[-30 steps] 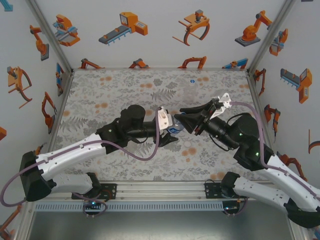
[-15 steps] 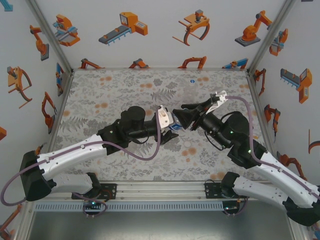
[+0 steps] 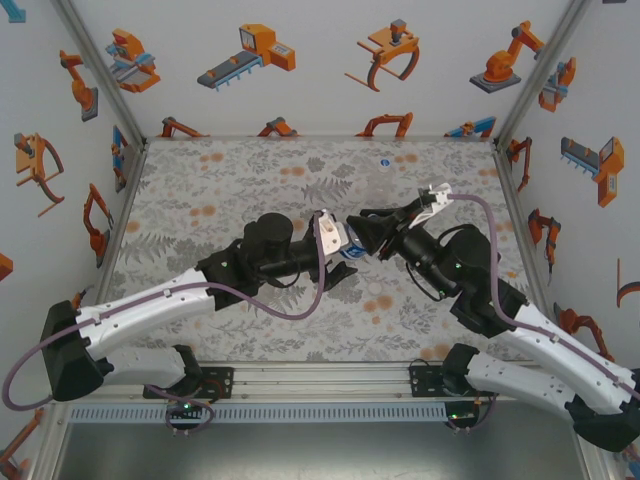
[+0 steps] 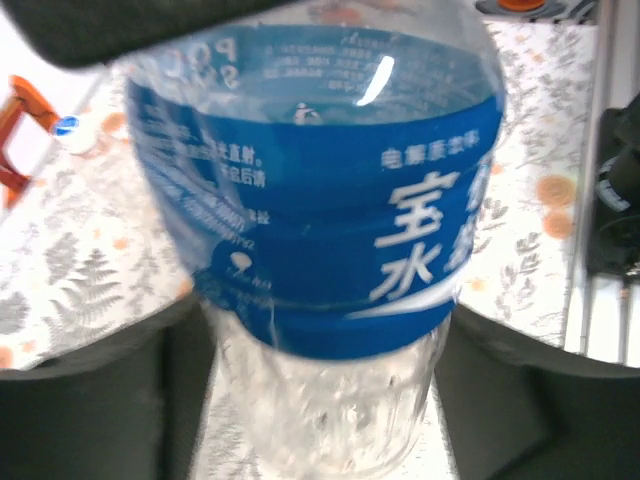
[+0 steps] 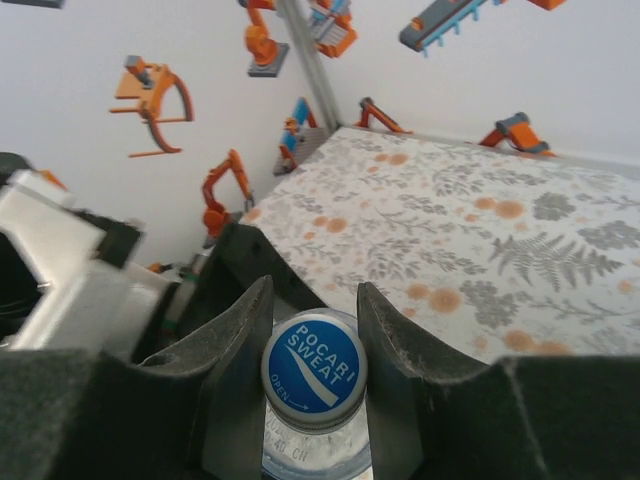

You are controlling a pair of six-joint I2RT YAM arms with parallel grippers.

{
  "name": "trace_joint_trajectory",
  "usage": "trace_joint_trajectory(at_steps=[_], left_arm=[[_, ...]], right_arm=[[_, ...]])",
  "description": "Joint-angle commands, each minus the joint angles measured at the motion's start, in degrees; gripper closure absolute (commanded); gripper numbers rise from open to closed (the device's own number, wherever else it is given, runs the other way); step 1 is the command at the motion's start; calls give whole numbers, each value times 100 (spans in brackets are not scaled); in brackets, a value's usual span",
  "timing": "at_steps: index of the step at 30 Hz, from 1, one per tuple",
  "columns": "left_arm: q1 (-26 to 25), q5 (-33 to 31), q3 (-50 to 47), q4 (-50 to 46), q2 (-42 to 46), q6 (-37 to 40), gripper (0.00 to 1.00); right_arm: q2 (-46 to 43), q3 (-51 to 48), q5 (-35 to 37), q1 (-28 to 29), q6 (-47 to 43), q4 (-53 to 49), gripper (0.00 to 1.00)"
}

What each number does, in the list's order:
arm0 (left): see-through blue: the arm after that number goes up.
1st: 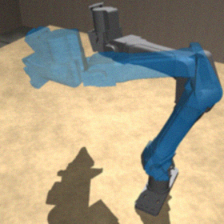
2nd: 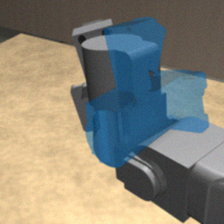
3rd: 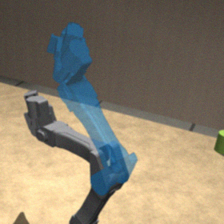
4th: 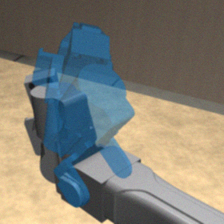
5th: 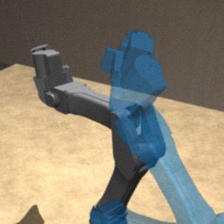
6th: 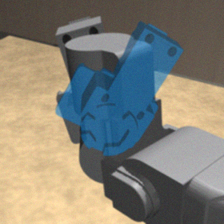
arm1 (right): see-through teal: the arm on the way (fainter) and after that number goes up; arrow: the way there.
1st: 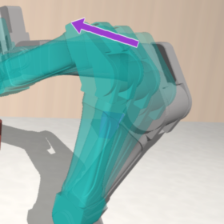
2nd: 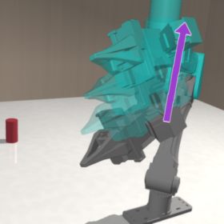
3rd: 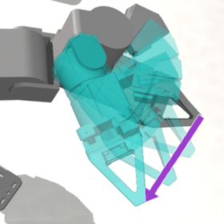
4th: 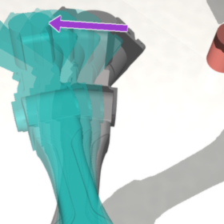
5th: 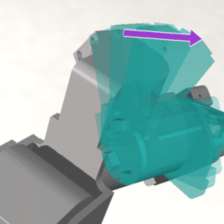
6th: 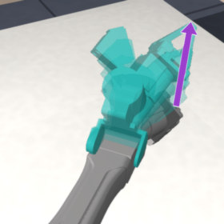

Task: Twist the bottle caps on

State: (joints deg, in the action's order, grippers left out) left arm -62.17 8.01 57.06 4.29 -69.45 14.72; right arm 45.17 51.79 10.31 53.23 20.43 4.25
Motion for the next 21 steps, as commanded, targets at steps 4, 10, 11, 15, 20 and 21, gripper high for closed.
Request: trace_joint_trajectory(at_steps=[4, 10, 11, 15, 20, 21], left_arm=[[459, -61, 45, -462, 615, -258, 15], [953, -368, -121, -1073, 1312, -798, 12], [1004, -524, -101, -1198, 1413, -936, 11], [1306, -763, -18, -1917, 1817, -1443, 9], [1593, -1018, -20, -2555, 2256, -1943, 9], [1646, -1097, -25, -2695, 2317, -2065, 9]], right_arm=[[442, 42, 438, -73, -769, 51, 90], [1184, 209, 65, -495, -1205, 399, 92], [1332, 217, -21, -593, -1257, 507, 92], [2019, 210, -609, -1192, -1326, 1254, 92], [3097, 356, -1157, -1815, -1528, 2271, 92], [3350, 453, -1250, -1909, -1604, 2410, 92]])
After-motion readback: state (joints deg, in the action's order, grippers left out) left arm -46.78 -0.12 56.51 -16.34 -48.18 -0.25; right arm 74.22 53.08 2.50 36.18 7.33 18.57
